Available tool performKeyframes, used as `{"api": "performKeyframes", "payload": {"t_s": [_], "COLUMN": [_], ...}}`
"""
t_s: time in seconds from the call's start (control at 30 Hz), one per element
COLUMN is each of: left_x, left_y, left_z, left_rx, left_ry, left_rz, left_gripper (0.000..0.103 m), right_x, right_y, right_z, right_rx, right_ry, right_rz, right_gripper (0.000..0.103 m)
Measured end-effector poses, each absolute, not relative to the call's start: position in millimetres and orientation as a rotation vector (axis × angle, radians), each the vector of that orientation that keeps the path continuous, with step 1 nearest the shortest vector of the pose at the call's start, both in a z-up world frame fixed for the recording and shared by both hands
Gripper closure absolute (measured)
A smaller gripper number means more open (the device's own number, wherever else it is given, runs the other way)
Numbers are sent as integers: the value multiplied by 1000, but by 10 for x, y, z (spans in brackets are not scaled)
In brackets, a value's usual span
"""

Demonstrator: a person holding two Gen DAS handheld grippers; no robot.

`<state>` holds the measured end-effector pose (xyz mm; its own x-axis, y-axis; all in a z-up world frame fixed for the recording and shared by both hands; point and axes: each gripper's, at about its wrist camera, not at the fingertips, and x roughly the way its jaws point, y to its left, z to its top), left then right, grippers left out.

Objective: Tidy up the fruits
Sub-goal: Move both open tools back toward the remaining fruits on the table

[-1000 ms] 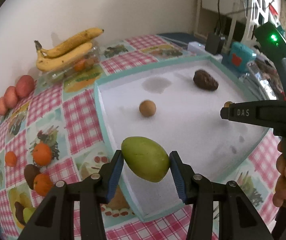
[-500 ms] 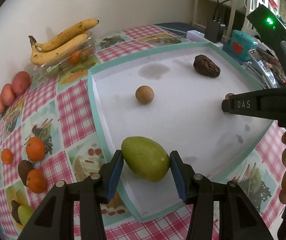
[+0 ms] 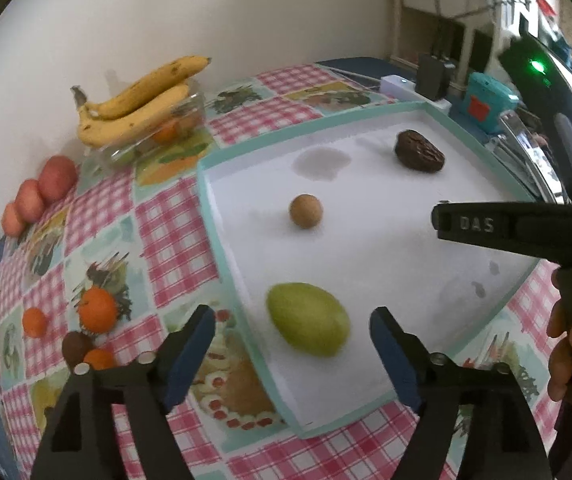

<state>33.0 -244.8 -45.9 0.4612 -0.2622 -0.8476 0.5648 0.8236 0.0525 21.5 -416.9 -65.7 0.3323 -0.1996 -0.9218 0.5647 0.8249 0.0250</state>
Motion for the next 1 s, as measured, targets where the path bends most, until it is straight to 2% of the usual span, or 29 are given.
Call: {"api": "performKeyframes", "payload": {"t_s": [0.03, 0.1, 0.13, 0.27, 0.6, 1.0], "left_x": [351, 407, 436, 606, 956, 900], "left_y": [-2416, -2311, -2260, -1949, -754, 535], "left_z": [-442, -385, -359, -261, -31, -21], "left_rx": [337, 299, 282, 185, -17, -138], "left_ry": [971, 975, 978, 1006, 1021, 997], "left_rz": [-510, -474, -456, -352, -58, 271], "left_gripper": [11, 0, 0, 0, 0, 0], "right_x": [213, 211, 215, 212, 271, 358], "right_y": [-4170, -4166, -4169, -4158, -3935, -3494], "right_z": [-642, -610, -597, -538, -449, -299], "right_rx": [372, 367, 363, 350, 278, 245], "right_ry": [1122, 1107, 1100, 1077, 1065, 1018], "right_rz": [-515, -517, -517, -511, -460, -312], "right_gripper": [44, 35, 29, 21, 21, 20]}}
